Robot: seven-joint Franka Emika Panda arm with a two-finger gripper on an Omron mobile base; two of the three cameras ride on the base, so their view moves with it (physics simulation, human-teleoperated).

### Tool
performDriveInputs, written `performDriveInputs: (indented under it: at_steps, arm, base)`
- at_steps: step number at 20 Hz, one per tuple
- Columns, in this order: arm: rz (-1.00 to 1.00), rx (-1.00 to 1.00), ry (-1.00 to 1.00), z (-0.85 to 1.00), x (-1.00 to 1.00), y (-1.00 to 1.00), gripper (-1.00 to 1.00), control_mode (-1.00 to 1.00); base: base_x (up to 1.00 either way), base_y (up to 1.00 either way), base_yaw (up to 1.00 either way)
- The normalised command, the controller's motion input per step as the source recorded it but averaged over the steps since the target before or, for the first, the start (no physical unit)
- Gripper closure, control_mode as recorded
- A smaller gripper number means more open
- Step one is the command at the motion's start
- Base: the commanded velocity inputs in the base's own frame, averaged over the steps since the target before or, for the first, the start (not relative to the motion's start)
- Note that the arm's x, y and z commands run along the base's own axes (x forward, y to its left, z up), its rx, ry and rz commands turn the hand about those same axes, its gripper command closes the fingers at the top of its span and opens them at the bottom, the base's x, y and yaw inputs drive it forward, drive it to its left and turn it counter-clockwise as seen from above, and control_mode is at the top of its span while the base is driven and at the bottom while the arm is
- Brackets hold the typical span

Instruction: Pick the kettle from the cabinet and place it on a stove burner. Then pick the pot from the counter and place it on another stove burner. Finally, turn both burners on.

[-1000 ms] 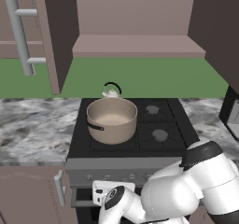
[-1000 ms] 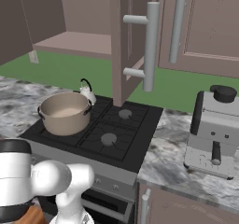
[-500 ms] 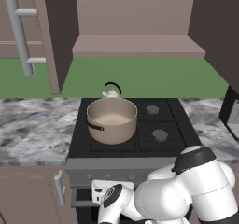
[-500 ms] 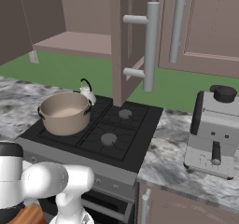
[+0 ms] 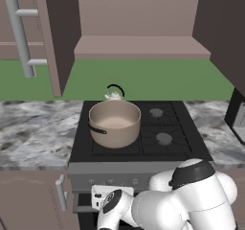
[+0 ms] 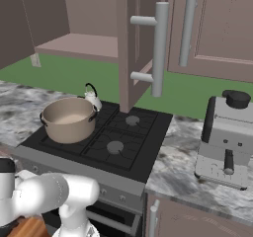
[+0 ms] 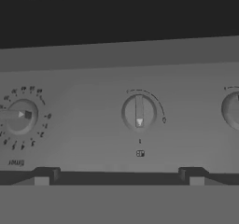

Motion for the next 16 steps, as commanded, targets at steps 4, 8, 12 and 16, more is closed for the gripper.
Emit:
performDriveInputs:
  at_steps: [4, 8, 12, 16]
  arm:
    - [0.0, 0.0, 0.0, -0.04, 0.05, 0.06, -1.0, -1.0]
    - [0.0, 0.0, 0.0, -0.02, 0.08, 0.0, -1.0, -1.0]
    - [0.0, 0.0, 0.0, -0.09, 0.05, -0.05, -1.0, -1.0]
    - [0.0, 0.0, 0.0, -0.06, 0.07, -0.07, -1.0, -1.0]
  base:
    - [0.0, 0.0, 0.0]
    - [0.0, 0.0, 0.0]
    - [0.0, 0.0, 0.0]
    - [0.0, 0.0, 0.0]
